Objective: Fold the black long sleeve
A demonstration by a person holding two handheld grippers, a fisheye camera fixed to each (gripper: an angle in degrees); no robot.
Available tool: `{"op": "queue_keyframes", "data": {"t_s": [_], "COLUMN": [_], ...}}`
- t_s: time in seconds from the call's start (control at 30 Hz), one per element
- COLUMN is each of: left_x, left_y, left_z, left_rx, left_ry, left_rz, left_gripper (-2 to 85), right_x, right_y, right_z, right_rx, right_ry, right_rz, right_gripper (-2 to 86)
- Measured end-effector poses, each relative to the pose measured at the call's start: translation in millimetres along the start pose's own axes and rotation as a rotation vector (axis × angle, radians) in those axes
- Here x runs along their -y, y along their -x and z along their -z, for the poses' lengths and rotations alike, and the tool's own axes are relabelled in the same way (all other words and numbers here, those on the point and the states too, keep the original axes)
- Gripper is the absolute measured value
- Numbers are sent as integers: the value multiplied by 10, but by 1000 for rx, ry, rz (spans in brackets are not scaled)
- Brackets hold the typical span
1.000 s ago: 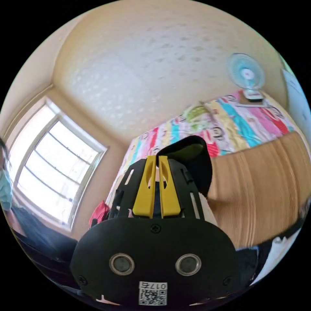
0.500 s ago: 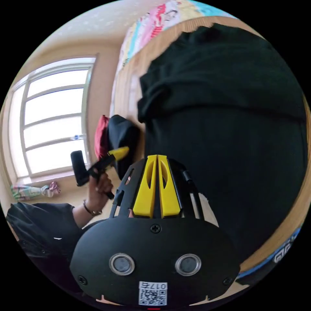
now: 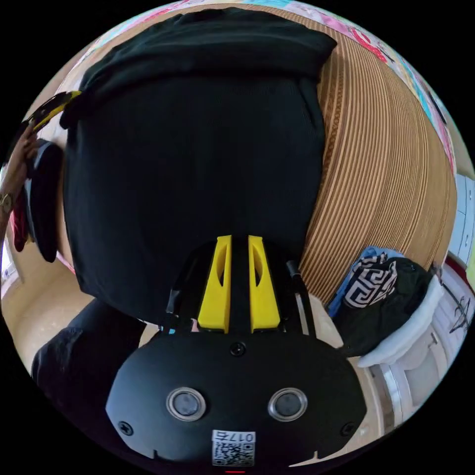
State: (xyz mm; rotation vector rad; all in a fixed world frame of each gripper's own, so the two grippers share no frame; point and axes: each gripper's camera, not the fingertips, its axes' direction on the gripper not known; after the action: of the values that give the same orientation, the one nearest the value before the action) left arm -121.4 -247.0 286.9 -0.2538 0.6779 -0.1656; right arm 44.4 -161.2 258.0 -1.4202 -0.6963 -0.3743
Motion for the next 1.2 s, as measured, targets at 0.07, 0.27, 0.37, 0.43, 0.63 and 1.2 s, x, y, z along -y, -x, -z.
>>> {"op": "queue_keyframes", "data": {"t_s": [0.07, 0.27, 0.37, 0.43, 0.63, 1.2], "left_x": [28, 426, 619, 707, 214, -2450], "left_y": [-144, -692, -587, -226, 300, 406], "left_z": [228, 866, 943, 650, 398, 294], "left_rx": [-158, -332, -143, 47, -14, 75], "left_ry": [-48, -120, -120, 4, 12, 510], "left_rz": [-78, -311, -230, -64, 128, -61], "left_gripper": [-2, -7, 1, 28, 81, 113], "right_x": [-20, 88, 152, 153, -3, -777], "right_y": [-95, -161, -199, -244, -517, -1593], "right_z": [42, 165, 215, 241, 335, 790], "right_rx": [52, 82, 88, 101, 228, 147], "right_ry": [-39, -15, 2, -8, -92, 105], "right_rz": [-75, -82, -91, -100, -157, -148], "right_gripper": [63, 62, 62, 61, 45, 111]}}
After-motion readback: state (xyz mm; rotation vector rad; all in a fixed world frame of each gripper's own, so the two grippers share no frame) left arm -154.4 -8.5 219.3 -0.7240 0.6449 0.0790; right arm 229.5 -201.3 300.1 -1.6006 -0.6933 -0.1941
